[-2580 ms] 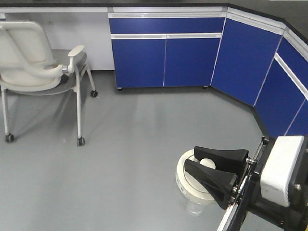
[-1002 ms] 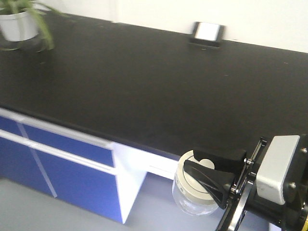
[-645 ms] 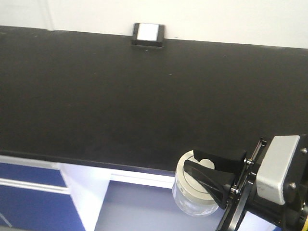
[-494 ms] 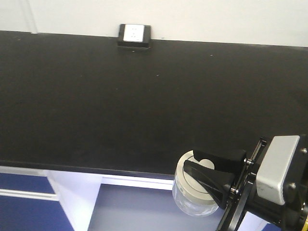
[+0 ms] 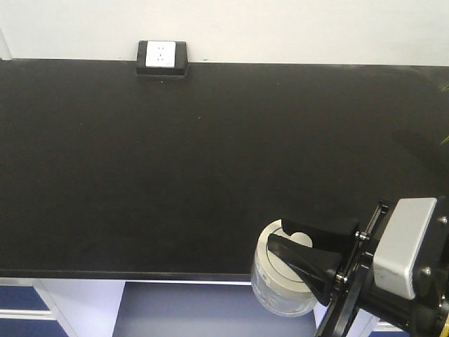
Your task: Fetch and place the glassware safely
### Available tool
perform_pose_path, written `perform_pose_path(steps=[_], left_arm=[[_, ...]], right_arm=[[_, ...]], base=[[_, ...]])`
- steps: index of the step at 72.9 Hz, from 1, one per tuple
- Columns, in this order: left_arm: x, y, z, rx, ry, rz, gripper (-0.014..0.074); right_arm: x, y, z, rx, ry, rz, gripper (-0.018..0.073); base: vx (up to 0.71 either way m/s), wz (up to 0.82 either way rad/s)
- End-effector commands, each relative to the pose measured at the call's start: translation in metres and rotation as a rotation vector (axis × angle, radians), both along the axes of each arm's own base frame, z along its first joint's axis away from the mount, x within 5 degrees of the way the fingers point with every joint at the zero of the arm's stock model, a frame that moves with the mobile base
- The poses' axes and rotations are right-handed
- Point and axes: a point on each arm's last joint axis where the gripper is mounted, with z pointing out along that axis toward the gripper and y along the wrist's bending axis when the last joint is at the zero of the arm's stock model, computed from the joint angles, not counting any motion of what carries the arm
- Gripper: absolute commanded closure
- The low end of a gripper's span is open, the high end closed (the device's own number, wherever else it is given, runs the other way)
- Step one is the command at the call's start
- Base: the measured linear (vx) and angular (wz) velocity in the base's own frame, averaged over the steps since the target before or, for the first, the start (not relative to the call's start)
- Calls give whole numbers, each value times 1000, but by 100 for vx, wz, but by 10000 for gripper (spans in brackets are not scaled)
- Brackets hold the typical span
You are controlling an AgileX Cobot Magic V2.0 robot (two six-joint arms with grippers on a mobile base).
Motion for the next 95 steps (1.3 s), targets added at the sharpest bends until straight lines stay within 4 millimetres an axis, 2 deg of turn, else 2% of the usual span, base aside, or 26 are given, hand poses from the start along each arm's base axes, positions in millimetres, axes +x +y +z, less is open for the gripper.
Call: perform_pose_path(steps=[1, 95], left_arm=[[0, -1, 15, -23, -83, -9, 603], [0, -1, 15, -23, -83, -9, 603]], right_arm=[[-2, 3, 17, 80, -55, 38, 560], [-2, 3, 17, 80, -55, 38, 560]], base=[[10, -4], [7, -1]])
